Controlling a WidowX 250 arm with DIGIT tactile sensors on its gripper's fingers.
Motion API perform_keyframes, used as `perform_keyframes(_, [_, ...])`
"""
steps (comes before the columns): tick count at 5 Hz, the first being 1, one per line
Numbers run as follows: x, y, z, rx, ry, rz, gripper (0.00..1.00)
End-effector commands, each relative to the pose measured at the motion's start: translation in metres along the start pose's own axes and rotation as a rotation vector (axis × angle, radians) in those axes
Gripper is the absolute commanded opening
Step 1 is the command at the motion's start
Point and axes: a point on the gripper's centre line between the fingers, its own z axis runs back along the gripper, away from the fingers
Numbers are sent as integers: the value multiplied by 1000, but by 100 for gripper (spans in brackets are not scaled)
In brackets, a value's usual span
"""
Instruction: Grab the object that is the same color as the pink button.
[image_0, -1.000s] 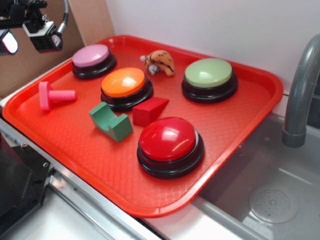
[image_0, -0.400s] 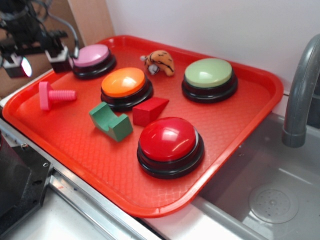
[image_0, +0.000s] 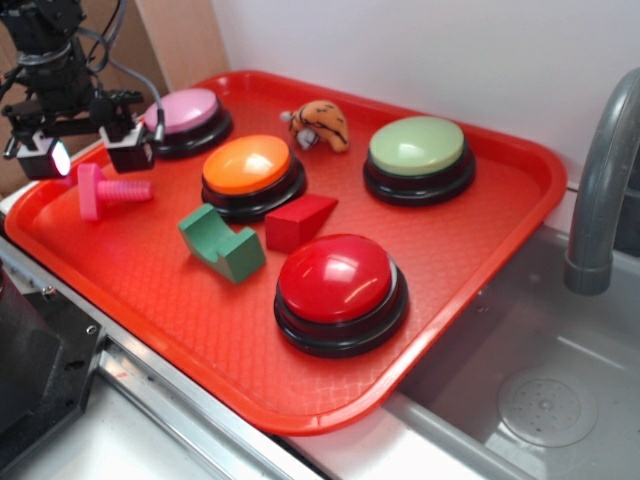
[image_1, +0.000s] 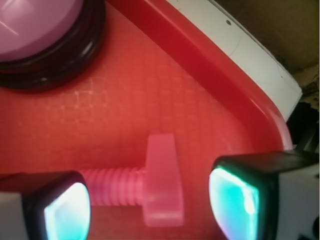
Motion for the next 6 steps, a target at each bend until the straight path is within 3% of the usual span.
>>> perform_keyframes(1, [0,7,-17,-54,46,-51,0])
perform_keyframes(4, [-4,4,0,-70,-20,-164,0])
perform_keyframes(6, [-15,-18,57,-113,-52,-318,0])
